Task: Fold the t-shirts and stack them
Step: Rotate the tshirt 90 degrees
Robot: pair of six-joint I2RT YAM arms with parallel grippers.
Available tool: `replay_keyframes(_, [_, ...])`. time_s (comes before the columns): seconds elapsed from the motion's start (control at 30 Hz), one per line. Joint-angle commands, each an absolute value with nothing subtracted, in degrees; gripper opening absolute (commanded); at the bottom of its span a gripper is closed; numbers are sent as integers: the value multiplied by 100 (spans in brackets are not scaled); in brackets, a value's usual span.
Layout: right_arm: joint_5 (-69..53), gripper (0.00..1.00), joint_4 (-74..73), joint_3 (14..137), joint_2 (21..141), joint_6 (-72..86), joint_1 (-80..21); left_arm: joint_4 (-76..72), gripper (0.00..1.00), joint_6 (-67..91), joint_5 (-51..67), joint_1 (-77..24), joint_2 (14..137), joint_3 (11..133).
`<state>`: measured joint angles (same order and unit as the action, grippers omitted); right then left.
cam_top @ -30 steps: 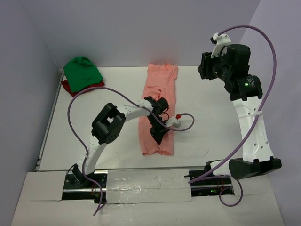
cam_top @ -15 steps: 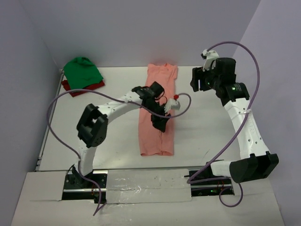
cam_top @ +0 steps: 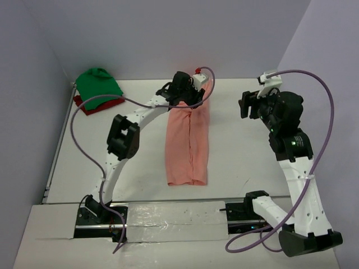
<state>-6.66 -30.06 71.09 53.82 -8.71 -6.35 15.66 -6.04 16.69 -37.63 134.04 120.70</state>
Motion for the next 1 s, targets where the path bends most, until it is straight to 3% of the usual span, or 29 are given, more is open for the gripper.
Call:
replay_keyframes(0.0, [-483, 73, -2663, 7005, 5265, -958, -589, 1906, 54, -273, 1074, -3613, 14254, 13260])
replay_keyframes(0.1, [-606, 73, -2707, 6970, 5168, -967, -571, 2048, 53, -62, 697, -3429, 14879, 13930])
replay_keyframes(0.33, [-844, 74, -2804, 6969, 5054, -932, -545, 1107, 51, 667, 27, -3059, 14888, 13280])
replay_keyframes(0.47, [-747, 74, -2926, 7092, 5080, -949, -545, 2178, 50, 887, 26, -2883, 15591, 14632])
replay_keyframes(0.6, [-642, 74, -3085, 7268, 5071, -967, -545, 2206, 49, 1063, 114, -2751, 15250, 13660])
replay_keyframes(0.73, [-782, 74, -3155, 7409, 5071, -914, -536, 2557, 47, 1125, 351, -2593, 15170, 13518])
replay_keyframes(0.87, [-861, 74, -3173, 7427, 5106, -879, -536, 2022, 47, 1081, 387, -2575, 14819, 12745])
replay_keyframes(0.97, [-844, 74, -3234, 7453, 5098, -888, -536, 2424, 47, 1090, 334, -2566, 15046, 13235])
